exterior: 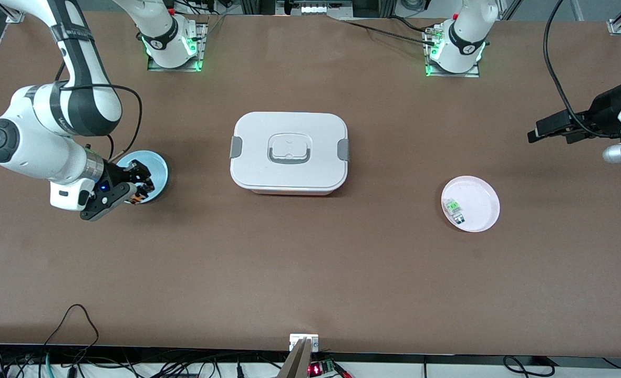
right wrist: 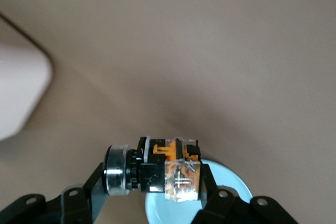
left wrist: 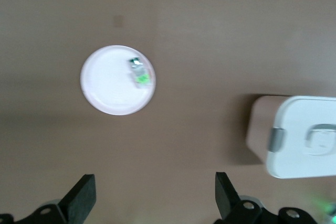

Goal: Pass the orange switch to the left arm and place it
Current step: 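Carry the switch above the box while the left gripper reaches toward it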

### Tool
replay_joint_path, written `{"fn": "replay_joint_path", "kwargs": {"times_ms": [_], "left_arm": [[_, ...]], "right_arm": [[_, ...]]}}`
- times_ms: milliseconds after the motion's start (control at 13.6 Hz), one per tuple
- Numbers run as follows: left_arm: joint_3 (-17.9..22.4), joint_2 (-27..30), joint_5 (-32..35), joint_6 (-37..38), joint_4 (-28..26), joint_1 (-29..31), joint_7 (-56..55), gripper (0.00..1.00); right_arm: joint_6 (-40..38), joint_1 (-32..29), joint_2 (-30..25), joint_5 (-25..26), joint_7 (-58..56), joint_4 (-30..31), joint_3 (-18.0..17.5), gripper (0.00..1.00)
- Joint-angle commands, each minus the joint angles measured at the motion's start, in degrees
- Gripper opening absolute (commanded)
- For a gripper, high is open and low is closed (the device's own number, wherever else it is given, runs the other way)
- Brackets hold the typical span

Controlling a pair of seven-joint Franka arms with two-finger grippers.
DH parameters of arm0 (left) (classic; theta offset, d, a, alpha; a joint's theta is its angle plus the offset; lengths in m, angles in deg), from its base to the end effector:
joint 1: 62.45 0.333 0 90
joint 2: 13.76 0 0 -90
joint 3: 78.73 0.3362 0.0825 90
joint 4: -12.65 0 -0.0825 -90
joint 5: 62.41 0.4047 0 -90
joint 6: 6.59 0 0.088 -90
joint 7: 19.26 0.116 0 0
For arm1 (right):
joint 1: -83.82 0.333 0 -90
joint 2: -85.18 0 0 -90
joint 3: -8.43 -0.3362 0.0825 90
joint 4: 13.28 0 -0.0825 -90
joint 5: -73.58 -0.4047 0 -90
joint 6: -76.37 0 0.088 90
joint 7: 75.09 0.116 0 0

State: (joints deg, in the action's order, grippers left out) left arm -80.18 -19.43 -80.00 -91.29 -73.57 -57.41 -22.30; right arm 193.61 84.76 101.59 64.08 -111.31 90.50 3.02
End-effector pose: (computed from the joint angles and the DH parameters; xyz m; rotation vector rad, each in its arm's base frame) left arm 0.5966 0.0008 0.6083 2.8222 0.1504 -0.1754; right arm 0.6430 0.0782 0.3814 -2.8023 -0.9599 0.0071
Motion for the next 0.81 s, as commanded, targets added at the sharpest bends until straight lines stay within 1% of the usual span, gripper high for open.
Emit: {"fn": "replay_joint_path", "kwargs": {"times_ms": [0, 74, 221, 441, 588, 735], "left_arm": [[0.04, -1.52, -11.8, 3.22, 0.87, 4.17, 0.13, 1.0], [0.04, -2.67, -15.85, 3.49, 0.79, 4.88, -0.13, 1.0], [0.04, -3.55, -21.23, 4.54, 0.7, 5.33, -2.66, 1.0], [0.04, -4.43, -29.75, 4.72, 0.52, 5.24, -8.55, 1.0], [-0.04, -5.75, -36.51, 4.63, 0.26, 5.24, -12.85, 1.0], [-0.57, -6.28, -39.43, 4.02, 0.26, 4.54, -15.07, 1.0]], "right_arm": [[-2.28, -0.41, -0.06, -3.85, -4.55, -3.49, -4.15, 0.0], [-1.85, -0.4, -0.15, -5.86, -6.3, -4.28, -6.16, 0.0], [-1.76, -0.4, -0.33, -11.31, -8.68, -6.21, -10.12, 0.0], [-1.58, -0.49, -0.24, -12.12, -11.06, -11.04, -17.94, 0.0], [-0.36, -0.41, -0.32, -16.49, -12.55, -13.16, -21.73, 0.0], [3.84, -0.49, -0.33, -18.1, -12.65, -13.43, -25.33, 0.0]]}}
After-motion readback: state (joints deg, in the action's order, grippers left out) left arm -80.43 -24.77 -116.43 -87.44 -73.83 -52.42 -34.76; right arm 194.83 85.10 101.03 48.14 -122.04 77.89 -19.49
